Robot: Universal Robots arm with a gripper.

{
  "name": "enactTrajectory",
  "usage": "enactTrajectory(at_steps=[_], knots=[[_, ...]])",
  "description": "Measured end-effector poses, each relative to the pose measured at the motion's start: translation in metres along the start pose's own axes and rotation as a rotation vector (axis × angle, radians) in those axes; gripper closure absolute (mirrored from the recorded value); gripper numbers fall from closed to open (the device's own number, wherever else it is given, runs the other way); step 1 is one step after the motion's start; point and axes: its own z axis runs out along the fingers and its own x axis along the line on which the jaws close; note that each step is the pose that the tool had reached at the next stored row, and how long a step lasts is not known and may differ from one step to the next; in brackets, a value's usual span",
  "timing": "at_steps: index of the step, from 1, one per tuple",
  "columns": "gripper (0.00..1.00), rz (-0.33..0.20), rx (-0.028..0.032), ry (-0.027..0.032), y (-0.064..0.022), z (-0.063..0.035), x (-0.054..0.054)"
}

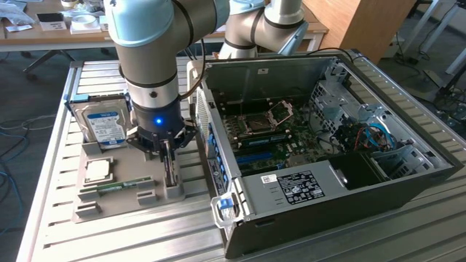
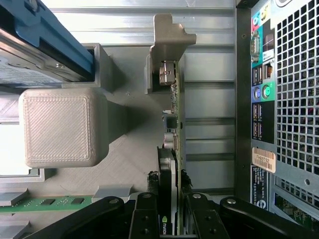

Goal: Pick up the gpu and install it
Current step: 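Pick up the gpu and move the gpu toward the slot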

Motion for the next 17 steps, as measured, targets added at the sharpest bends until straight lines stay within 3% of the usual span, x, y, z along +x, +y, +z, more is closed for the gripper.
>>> enactTrajectory(at_steps=[17], knots=[[0.73, 0.000, 0.0000, -0.0001, 0.0001, -0.0027, -0.0001]])
